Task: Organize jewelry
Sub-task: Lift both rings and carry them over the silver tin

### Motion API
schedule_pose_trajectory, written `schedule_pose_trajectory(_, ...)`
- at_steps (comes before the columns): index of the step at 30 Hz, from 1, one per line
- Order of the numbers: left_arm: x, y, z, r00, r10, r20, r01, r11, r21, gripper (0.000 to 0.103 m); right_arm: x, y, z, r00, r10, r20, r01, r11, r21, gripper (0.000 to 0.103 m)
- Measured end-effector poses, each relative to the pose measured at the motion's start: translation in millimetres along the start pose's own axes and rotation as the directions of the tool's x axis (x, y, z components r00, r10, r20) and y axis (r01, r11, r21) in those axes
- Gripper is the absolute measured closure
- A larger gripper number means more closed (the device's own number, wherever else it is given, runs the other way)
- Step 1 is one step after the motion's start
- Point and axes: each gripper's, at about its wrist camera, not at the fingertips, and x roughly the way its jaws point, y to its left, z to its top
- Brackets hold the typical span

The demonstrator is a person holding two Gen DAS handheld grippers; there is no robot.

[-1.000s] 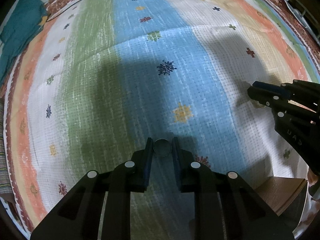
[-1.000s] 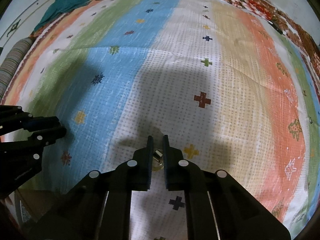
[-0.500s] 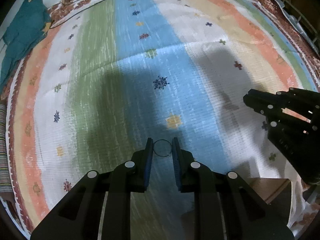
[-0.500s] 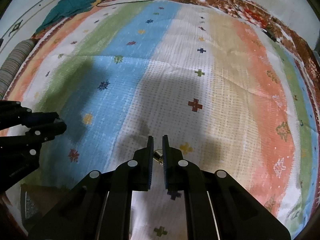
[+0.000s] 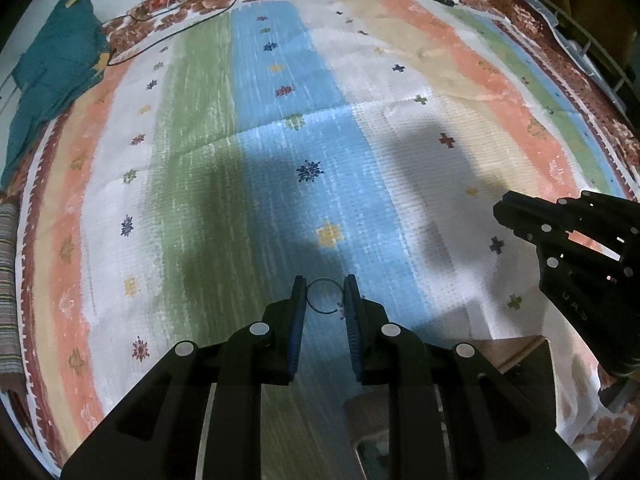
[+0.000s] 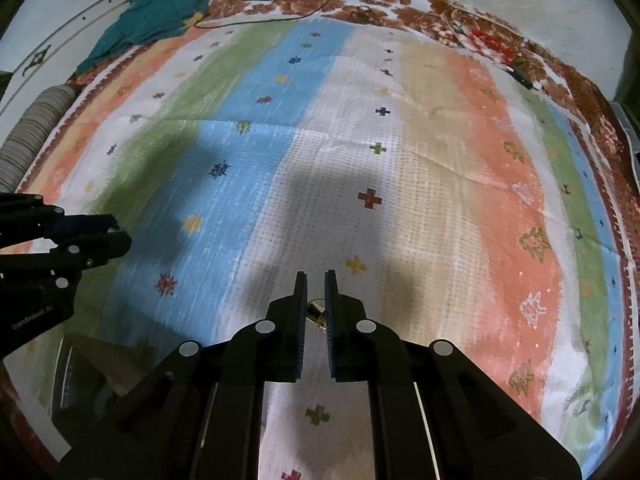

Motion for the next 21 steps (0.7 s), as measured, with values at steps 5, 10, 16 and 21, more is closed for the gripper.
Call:
schedule_pose_trajectory(5, -15.8, -4.7, -4.7, 1.000, -0.008, 0.027, 0.008, 1.000, 0.000, 0.085, -18.5, -0.1, -3.5, 0.999, -0.013, 0.038, 0.013, 1.000, 0.002, 0.093)
schedule_pose_trajectory(10, -40.1, -10.8, -9.6, 0.997, -0.023, 0.080, 0.023, 1.000, 0.004, 0.085, -37.3, 2.1, -10.3, 0.997, -0.006, 0.071, 0.006, 1.000, 0.002, 0.093)
schedule_pose_trajectory(16, -60.8, -18.5, -21.6, 0.991, -0.046, 0.122, 0.045, 0.999, 0.013, 0.085, -61.5, 8.2, -17.9, 0.993, 0.002, 0.118, -0.001, 1.000, -0.003, 0.093)
schedule_pose_trajectory(21, -74.9, -22.5, -30.4, 0.986, -0.064, 0.152, 0.062, 0.998, 0.020, 0.084, -75.5, 14.4, -24.0, 0.990, 0.010, 0.143, -0.008, 1.000, -0.017, 0.093)
